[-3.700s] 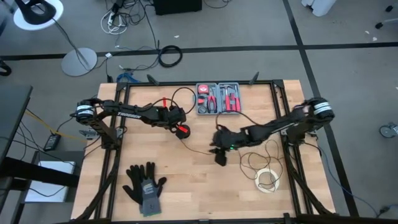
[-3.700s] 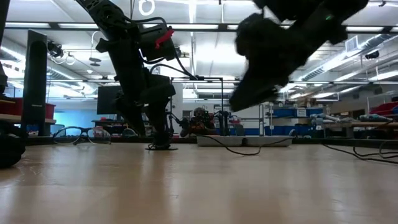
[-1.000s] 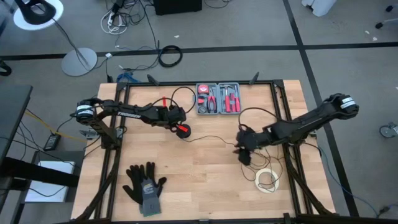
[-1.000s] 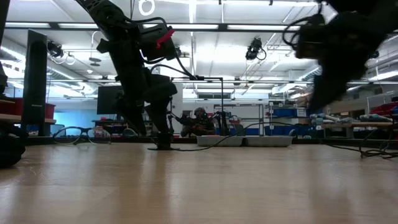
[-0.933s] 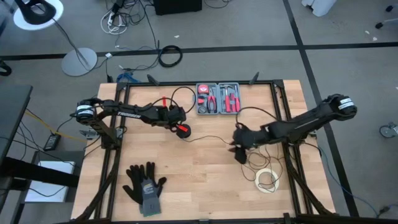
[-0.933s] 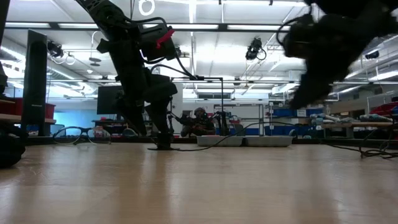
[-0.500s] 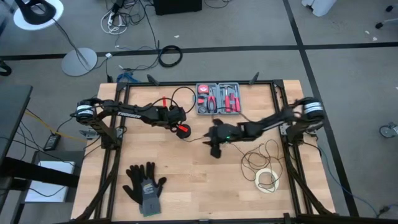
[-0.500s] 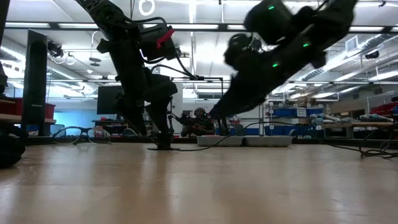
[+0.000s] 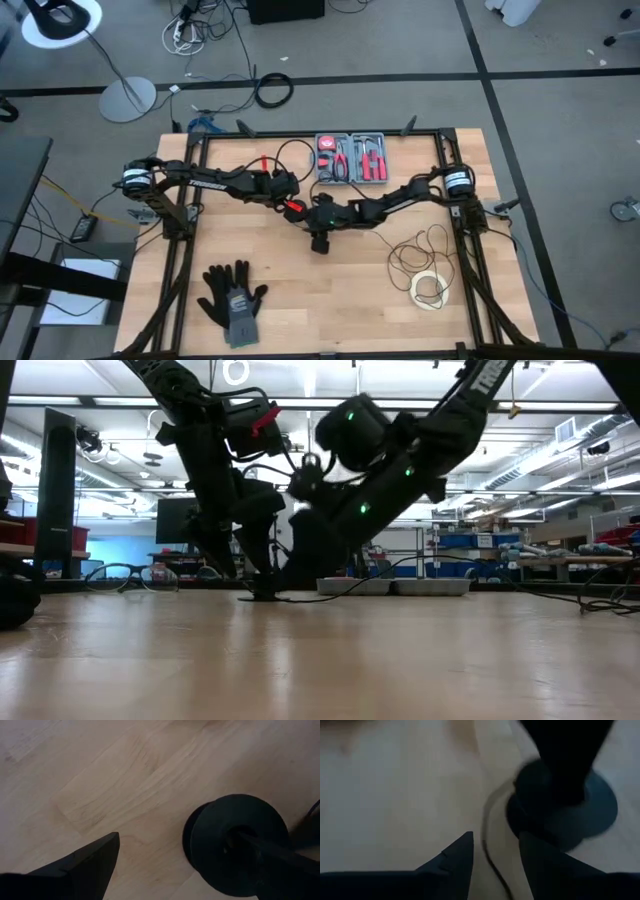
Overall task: Coil cords
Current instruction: Uncoil the black wire from the black spool
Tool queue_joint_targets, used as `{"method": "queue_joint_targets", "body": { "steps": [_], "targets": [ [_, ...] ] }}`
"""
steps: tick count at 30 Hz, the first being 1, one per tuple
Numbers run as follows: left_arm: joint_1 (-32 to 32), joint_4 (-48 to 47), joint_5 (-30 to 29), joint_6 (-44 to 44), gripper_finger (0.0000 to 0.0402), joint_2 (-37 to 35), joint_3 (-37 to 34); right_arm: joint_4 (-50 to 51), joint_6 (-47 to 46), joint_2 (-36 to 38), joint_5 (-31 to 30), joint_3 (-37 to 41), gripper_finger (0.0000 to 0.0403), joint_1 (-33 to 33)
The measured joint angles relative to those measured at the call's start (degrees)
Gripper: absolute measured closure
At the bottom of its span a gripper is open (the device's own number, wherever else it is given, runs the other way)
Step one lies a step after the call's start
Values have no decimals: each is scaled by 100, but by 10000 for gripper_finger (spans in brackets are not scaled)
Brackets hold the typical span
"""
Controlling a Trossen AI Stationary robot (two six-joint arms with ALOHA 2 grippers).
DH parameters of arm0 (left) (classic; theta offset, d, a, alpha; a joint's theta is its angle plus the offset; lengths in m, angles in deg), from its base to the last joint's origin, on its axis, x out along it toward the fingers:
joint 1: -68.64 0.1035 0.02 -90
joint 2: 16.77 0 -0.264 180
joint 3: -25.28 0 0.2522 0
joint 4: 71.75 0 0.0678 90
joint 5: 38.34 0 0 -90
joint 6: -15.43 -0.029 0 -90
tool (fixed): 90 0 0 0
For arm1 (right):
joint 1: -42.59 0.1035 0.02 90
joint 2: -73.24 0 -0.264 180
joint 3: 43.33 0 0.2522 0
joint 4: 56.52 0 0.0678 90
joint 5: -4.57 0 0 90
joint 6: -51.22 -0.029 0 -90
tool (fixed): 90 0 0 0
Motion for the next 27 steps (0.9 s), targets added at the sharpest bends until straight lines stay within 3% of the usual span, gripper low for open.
{"method": "queue_joint_targets", "body": {
  "steps": [6,12,22,27],
  "targets": [
    [0,-4,4,-2,9,0,0,486,-47,-150,302,-127,271,-84],
    [0,-66,2,-7,9,0,0,1643,-53,76,490,-142,389,-49],
    [0,-190,2,-11,9,0,0,4351,-509,983,669,-77,401,453],
    [-2,-201,2,-20,9,0,0,5392,-1179,1660,706,416,402,929]
  ]
}}
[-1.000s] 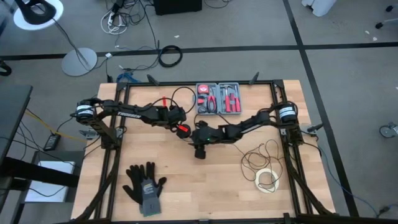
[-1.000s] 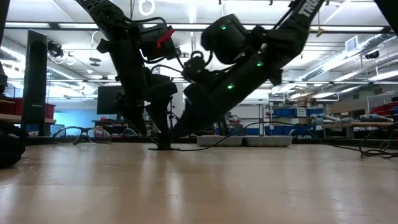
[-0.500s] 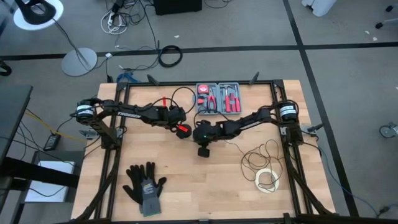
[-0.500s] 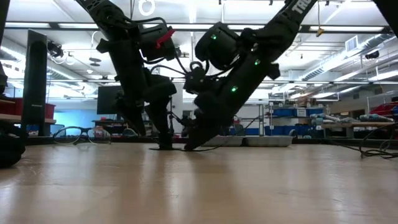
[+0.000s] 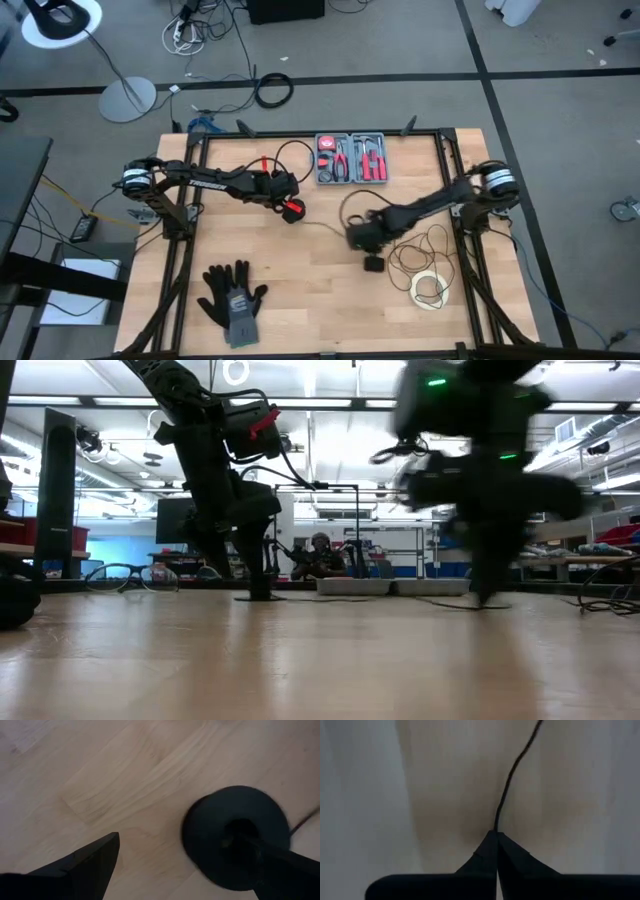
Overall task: Coil cords
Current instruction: Uncoil the black wire from the black spool
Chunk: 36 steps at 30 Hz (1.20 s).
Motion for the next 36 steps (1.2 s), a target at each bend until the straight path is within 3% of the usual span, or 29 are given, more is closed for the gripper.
{"method": "queue_joint_targets", "body": {
  "steps": [9,16,22,27,31,36],
  "targets": [
    [0,-8,-4,-6,9,0,0,406,-2835,1835,346,1950,402,1223],
    [2,46,-13,17,9,-2,0,661,-4105,3091,821,2537,398,1808],
    [2,36,-9,43,9,-2,0,805,-4345,3733,634,2536,371,1816],
    [2,36,-4,49,9,-2,0,585,-4242,4091,7,2426,340,1618],
    [2,36,0,55,9,-2,0,-319,-3598,4136,-823,2403,308,1338],
    [0,41,4,59,9,-2,0,-2164,-2197,3583,-1575,2401,275,671]
  ]
}}
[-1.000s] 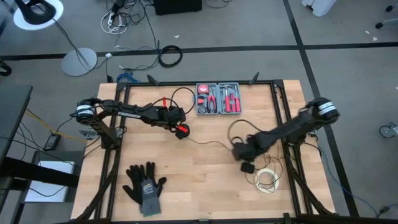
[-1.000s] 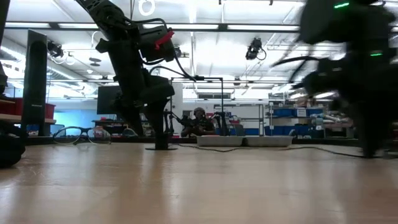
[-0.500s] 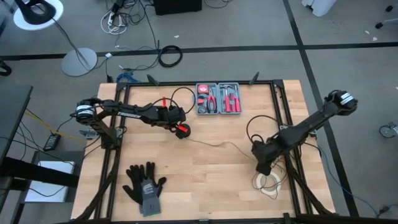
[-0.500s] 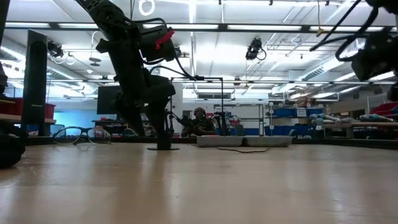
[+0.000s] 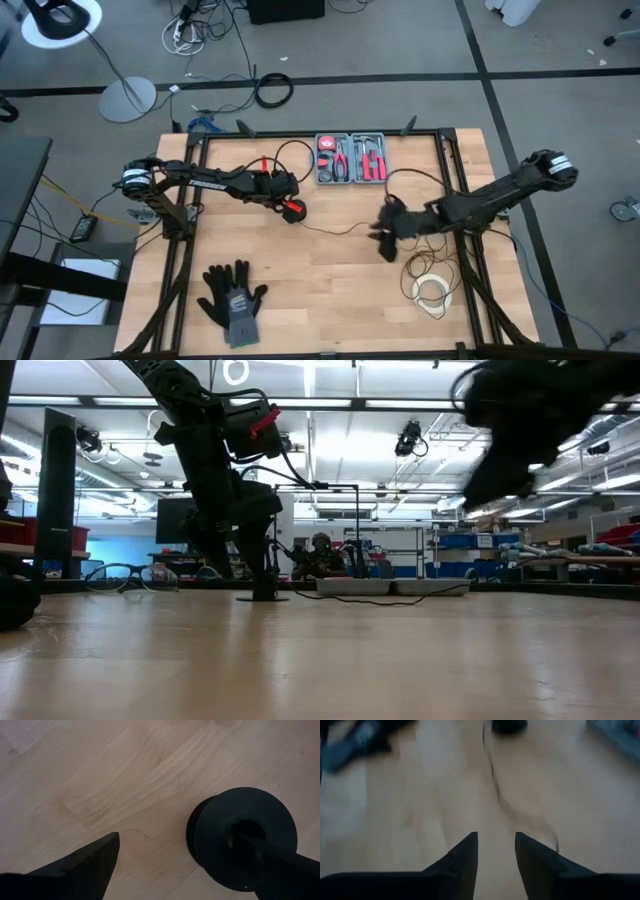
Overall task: Coil cords
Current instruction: Uncoil the black wire from the black spool
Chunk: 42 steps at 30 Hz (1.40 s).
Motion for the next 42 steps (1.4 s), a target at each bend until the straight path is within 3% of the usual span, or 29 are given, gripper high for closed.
{"method": "queue_joint_targets", "body": {
  "steps": [5,8,13,19,25,30,42],
  "targets": [
    [-1,1,68,3,9,0,0,-2310,1294,-1123,-28,-5,267,-737],
    [2,-2,67,3,9,0,0,-3569,1678,-1912,289,-17,268,-1050],
    [-1,51,67,5,9,0,0,-3942,1907,-3311,718,-696,268,-1270],
    [-1,158,67,5,9,0,0,-3368,2281,-4553,690,-1925,269,-1391],
    [-1,139,67,5,9,0,0,-1935,2275,-4983,654,-2784,291,-1530],
    [-1,107,-53,-23,9,0,0,-1070,2425,-4812,813,-2853,389,-1470],
    [6,-15,-117,-57,9,-2,0,2141,1517,-3635,845,-2768,400,-548]
  ]
}}
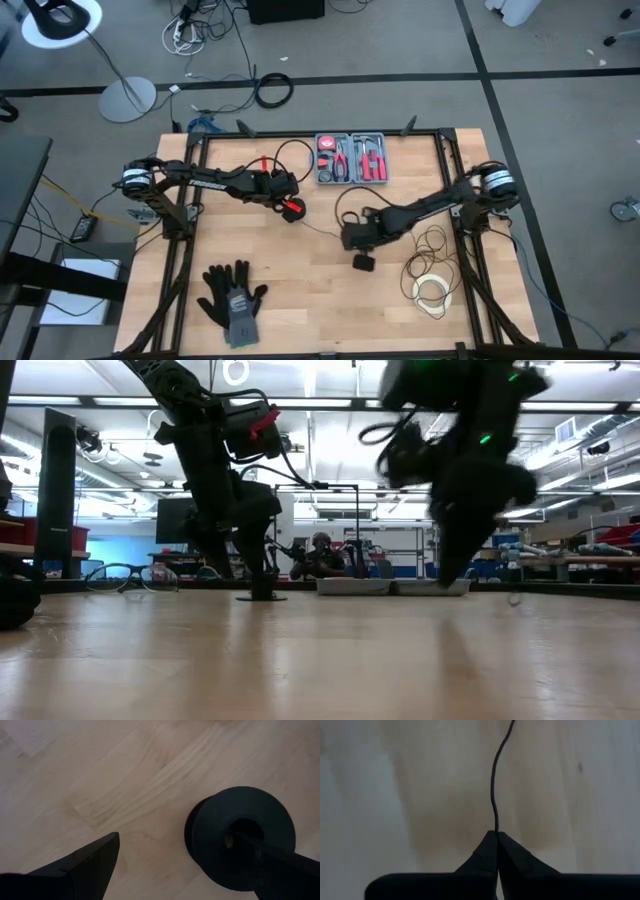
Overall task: Coil cords
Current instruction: Uncoil the black wire from the black spool, then return to Home Position
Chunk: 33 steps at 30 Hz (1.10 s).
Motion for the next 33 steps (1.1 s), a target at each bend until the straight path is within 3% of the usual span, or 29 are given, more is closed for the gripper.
{"method": "queue_joint_targets", "body": {
  "steps": [5,12,18,24,33],
  "targets": [
    [-2,-26,-13,-6,9,0,0,501,-974,762,48,725,401,493],
    [-2,-9,14,2,9,-4,11,284,-3007,2529,308,2449,401,1389],
    [-13,197,184,29,9,-7,23,165,-4169,4051,-22,3366,396,1920],
    [9,227,73,11,9,0,-9,-526,-4045,4703,-697,3759,365,1867],
    [4,331,112,-215,9,-287,177,-1197,-3379,4408,-1138,3771,302,1398]
  ]
}}
